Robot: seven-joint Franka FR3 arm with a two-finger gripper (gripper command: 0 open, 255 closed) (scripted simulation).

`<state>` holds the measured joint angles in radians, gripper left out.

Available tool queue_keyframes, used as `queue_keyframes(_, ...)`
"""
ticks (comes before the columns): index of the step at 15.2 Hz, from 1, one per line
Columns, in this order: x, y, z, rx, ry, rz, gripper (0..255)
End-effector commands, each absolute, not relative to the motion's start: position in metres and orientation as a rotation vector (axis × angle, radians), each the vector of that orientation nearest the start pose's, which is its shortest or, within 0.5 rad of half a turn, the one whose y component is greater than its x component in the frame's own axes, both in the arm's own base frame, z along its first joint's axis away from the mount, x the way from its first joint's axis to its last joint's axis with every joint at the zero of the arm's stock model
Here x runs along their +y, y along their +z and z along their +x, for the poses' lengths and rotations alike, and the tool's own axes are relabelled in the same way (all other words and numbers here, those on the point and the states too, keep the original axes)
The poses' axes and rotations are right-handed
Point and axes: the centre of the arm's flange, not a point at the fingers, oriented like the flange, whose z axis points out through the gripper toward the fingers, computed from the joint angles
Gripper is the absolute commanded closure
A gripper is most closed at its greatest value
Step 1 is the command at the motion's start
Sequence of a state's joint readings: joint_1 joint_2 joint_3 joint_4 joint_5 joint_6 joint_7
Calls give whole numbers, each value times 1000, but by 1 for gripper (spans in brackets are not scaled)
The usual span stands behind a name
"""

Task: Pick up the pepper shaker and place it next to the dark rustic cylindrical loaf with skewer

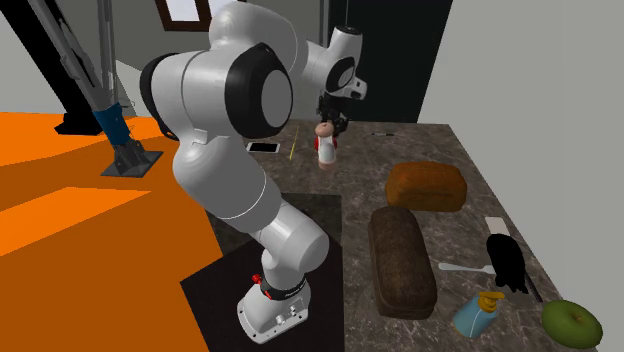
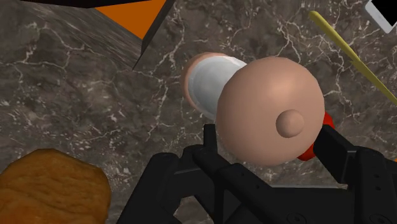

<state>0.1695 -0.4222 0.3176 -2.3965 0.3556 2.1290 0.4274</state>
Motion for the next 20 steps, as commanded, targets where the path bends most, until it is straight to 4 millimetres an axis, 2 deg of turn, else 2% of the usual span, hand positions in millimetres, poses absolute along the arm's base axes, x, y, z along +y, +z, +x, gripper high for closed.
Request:
queue_keyframes(1, 226, 491, 378, 183, -73, -2905, 255)
queue_keyframes(20, 226, 591, 378, 183, -73, -2905, 255)
